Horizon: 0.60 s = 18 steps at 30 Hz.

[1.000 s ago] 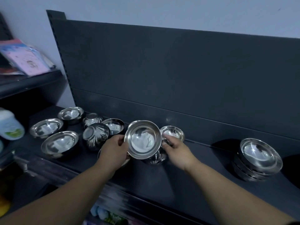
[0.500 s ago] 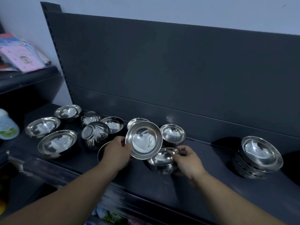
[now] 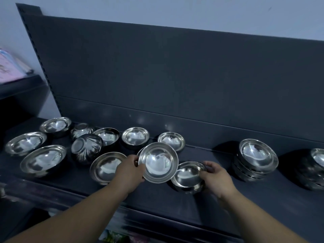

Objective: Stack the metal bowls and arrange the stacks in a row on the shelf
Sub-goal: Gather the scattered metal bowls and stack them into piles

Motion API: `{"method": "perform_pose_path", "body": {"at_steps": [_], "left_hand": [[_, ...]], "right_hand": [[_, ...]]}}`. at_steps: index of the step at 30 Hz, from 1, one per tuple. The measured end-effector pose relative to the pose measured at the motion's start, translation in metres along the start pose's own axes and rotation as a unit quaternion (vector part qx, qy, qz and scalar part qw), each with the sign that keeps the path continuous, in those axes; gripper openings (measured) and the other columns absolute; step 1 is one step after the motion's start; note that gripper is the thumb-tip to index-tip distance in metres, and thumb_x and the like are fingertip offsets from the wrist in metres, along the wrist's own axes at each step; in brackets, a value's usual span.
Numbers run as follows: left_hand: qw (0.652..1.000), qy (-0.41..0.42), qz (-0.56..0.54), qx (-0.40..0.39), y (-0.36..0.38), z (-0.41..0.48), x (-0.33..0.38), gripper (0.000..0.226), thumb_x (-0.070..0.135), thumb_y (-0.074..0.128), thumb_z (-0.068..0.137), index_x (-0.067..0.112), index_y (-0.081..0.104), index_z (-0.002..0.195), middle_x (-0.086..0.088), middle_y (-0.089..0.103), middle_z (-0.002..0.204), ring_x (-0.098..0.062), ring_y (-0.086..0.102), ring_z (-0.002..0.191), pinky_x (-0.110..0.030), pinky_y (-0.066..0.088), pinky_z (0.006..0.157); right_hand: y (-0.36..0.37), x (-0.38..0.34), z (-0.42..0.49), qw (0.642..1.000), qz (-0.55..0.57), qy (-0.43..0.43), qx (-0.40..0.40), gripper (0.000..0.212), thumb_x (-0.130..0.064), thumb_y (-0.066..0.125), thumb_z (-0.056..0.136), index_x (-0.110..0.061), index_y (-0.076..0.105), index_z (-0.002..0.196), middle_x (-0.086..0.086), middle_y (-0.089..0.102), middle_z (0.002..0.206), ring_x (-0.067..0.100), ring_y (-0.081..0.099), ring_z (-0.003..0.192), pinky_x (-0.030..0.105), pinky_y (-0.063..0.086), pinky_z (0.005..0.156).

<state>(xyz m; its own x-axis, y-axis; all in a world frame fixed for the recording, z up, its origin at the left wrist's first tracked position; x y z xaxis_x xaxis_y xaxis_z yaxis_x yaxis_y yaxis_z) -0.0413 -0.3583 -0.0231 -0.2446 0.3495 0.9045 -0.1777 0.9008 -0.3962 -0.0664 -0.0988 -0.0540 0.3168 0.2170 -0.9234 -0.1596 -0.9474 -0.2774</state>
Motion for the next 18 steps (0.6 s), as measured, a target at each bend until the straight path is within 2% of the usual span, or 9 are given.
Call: {"method": "perform_pose_path", "body": {"at_steps": [4, 7, 10, 14, 16, 18], "left_hand": [[1.000, 0.006, 0.010, -0.003, 0.012, -0.004, 0.006, 0.005, 0.016, 0.053, 0.094, 0.020, 0.055, 0.095, 0.004, 0.062, 0.092, -0.017, 0.067, 0.083, -0.038, 0.061, 0.074], [0.999, 0.026, 0.016, -0.018, 0.025, -0.008, 0.016, 0.012, 0.015, 0.053, 0.093, 0.016, 0.057, 0.105, 0.000, 0.065, 0.095, -0.016, 0.068, 0.081, -0.036, 0.062, 0.071], [0.999, 0.029, 0.011, -0.035, 0.040, -0.012, 0.026, 0.013, 0.019, 0.054, 0.094, 0.016, 0.058, 0.106, -0.001, 0.064, 0.096, -0.015, 0.068, 0.081, -0.034, 0.062, 0.070], [0.998, 0.011, 0.015, -0.065, 0.059, -0.015, 0.030, 0.013, 0.018, 0.055, 0.093, 0.014, 0.058, 0.104, 0.000, 0.064, 0.094, -0.016, 0.068, 0.080, -0.034, 0.061, 0.072], [0.995, 0.005, 0.036, -0.092, 0.068, -0.017, 0.028, 0.009, 0.017, 0.054, 0.093, 0.016, 0.056, 0.102, 0.001, 0.064, 0.092, -0.017, 0.068, 0.080, -0.034, 0.061, 0.072], [0.992, -0.002, 0.056, -0.112, 0.079, -0.017, 0.024, 0.009, 0.016, 0.054, 0.092, 0.014, 0.059, 0.100, -0.005, 0.068, 0.091, -0.022, 0.071, 0.078, -0.039, 0.061, 0.074]], "right_hand": [[-0.020, 0.001, -0.005, 1.000, 0.014, -0.016, 0.022, 0.033, -0.009, 0.066, 0.081, -0.024, 0.065, 0.110, -0.003, 0.074, 0.103, 0.027, 0.071, 0.088, 0.051, 0.057, 0.083], [-0.040, -0.008, -0.013, 0.996, 0.034, -0.049, 0.064, 0.029, -0.007, 0.065, 0.086, -0.028, 0.062, 0.106, -0.004, 0.072, 0.103, 0.024, 0.070, 0.089, 0.055, 0.056, 0.089], [-0.063, -0.025, -0.024, 0.987, 0.028, -0.101, 0.119, 0.030, -0.015, 0.067, 0.088, -0.030, 0.064, 0.114, -0.010, 0.071, 0.107, 0.017, 0.068, 0.101, 0.052, 0.054, 0.095], [-0.088, -0.042, -0.034, 0.973, 0.051, -0.139, 0.174, 0.032, -0.021, 0.064, 0.087, -0.036, 0.066, 0.115, -0.018, 0.070, 0.108, 0.012, 0.068, 0.103, 0.049, 0.055, 0.093], [-0.095, -0.043, -0.034, 0.971, 0.074, -0.142, 0.176, 0.034, -0.018, 0.061, 0.087, -0.035, 0.066, 0.116, -0.018, 0.070, 0.111, 0.013, 0.068, 0.105, 0.050, 0.056, 0.092], [-0.098, -0.041, -0.033, 0.973, 0.098, -0.130, 0.165, 0.031, -0.016, 0.062, 0.086, -0.036, 0.067, 0.110, -0.014, 0.071, 0.113, 0.014, 0.069, 0.103, 0.049, 0.057, 0.091]]}}
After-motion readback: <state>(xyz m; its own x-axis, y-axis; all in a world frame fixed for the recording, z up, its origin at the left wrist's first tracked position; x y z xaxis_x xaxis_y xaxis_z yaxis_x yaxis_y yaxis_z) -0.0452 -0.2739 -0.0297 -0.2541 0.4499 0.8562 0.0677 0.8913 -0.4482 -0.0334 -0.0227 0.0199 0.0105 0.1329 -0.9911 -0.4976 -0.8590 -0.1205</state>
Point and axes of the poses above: each hand's wrist, its own z-axis towards the middle knuckle, its own y-axis out of the palm, x = y × z, the point moved 1 cm from there along z, towards the middle knuckle
